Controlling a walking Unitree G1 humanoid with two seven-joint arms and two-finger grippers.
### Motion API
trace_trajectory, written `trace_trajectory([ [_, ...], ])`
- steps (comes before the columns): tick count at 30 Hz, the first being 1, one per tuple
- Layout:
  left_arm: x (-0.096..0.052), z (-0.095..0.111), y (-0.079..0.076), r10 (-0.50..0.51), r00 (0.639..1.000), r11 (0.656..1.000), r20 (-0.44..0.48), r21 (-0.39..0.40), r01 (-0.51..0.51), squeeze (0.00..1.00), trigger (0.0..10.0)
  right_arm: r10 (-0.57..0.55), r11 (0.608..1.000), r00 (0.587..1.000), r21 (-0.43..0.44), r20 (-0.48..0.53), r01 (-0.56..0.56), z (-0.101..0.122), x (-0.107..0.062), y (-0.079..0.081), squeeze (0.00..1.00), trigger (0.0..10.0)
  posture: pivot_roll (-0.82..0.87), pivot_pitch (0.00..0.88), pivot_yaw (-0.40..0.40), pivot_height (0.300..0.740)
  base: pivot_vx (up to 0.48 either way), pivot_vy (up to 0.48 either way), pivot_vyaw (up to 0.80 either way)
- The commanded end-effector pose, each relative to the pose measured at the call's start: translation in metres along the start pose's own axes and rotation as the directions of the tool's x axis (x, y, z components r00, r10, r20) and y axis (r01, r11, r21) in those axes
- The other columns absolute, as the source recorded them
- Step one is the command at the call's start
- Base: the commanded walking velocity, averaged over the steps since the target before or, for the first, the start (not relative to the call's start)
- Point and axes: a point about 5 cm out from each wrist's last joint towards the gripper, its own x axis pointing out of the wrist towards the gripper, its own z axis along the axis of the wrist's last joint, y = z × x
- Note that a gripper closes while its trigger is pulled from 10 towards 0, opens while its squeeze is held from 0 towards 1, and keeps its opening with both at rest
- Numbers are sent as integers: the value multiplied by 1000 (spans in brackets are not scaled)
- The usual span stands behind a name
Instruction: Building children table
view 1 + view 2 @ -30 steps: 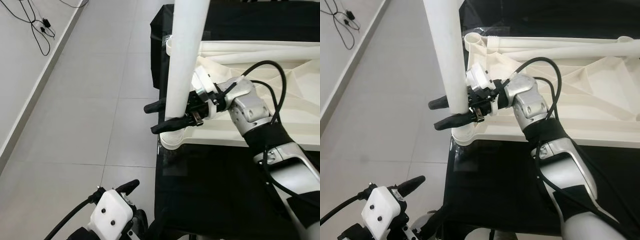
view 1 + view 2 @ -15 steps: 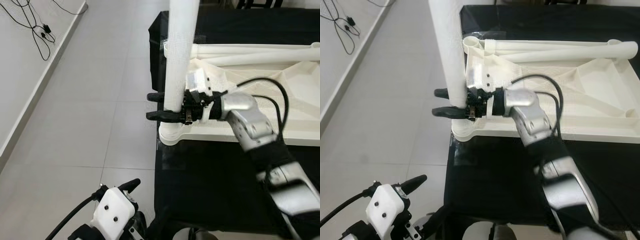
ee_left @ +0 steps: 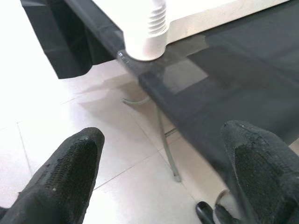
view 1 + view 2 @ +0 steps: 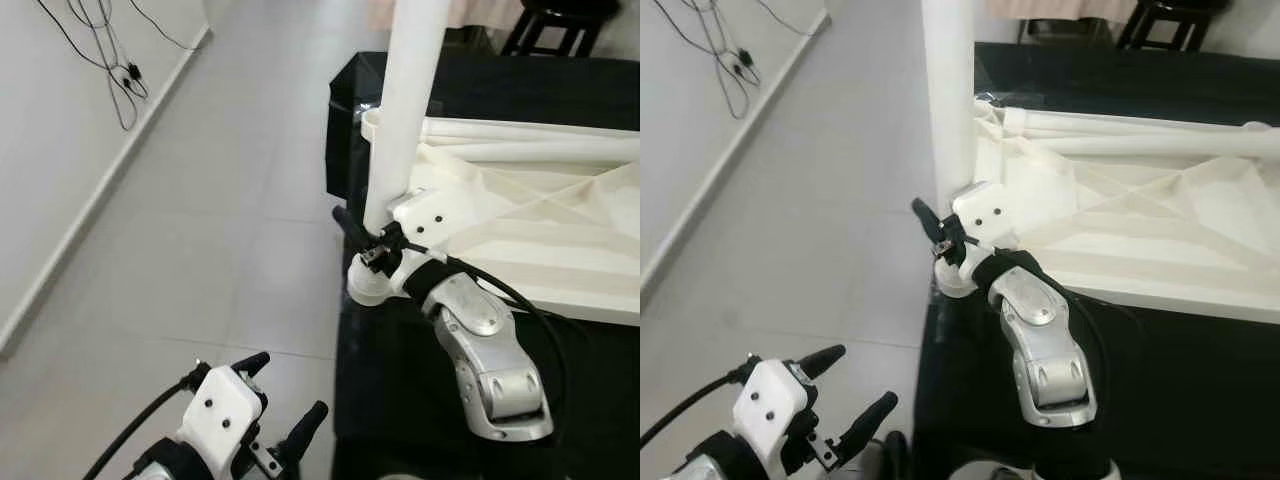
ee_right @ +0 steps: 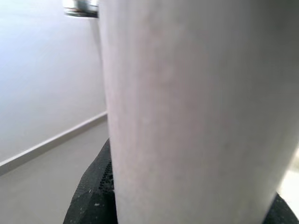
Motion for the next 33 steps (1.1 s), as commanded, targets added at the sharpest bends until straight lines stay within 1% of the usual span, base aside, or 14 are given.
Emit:
trace_trajectory([
  [1,-1,-7,5,13,999,1000,-32,20,-13,0,10000,-188,982,924,-53,-332,181,-64,-17,-24,0,10000,73,181,27,740,0,0,0],
  [6,2,-8,19,63,998,998,-27,16,-63,0,10000,-225,972,904,-22,-364,234,-69,-22,-14,0,10000,74,157,29,740,0,0,0],
  [9,5,-2,35,103,995,994,1,30,-103,0,10000,-233,966,895,14,-380,257,-72,-28,-7,0,10000,72,132,36,740,0,0,0],
  [10,8,6,45,110,993,993,34,34,-111,0,10000,-248,961,887,18,-390,276,-72,-32,-2,0,10000,74,126,39,740,0,0,0],
  [13,9,13,51,112,992,993,57,36,-114,0,10000,-259,957,880,20,-398,291,-72,-35,2,0,10000,75,124,40,740,0,0,0],
  [15,17,39,66,63,987,996,148,46,-71,0,10000,-304,937,857,34,-416,348,-72,-38,7,0,10000,72,105,51,740,0,0,0],
  [16,17,39,66,63,987,996,148,46,-71,0,10000,-304,937,857,34,-416,348,-72,-38,7,0,10000,72,105,51,740,0,0,0],
  [17,22,55,73,26,979,998,201,54,-37,0,10000,-321,925,846,51,-427,376,-72,-37,8,0,10000,73,100,51,740,0,0,0],
  [18,22,55,73,26,979,998,201,54,-37,0,10000,-321,925,846,51,-427,376,-72,-37,8,0,10000,73,100,51,740,0,0,0],
  [21,35,105,83,-151,933,986,325,124,116,0,10000,-332,900,837,120,-435,419,-73,-37,15,0,10000,67,91,59,740,0,0,0],
  [23,35,105,83,-151,933,986,325,124,116,0,10000,-332,900,837,120,-435,419,-73,-37,15,0,10000,67,91,59,740,0,0,0],
  [26,40,127,80,-299,896,947,328,217,237,0,10000,-346,872,838,183,-422,453,-72,-38,18,0,10000,53,93,82,740,0,0,0],
  [31,48,135,77,-379,872,916,309,260,306,0,10000,-307,875,855,230,-418,427,-72,-38,20,0,10000,48,95,94,740,0,0,0],
  [33,48,135,77,-379,872,916,309,260,306,0,10000,-307,875,855,230,-418,427,-72,-38,20,0,10000,48,95,94,740,0,0,0],
])
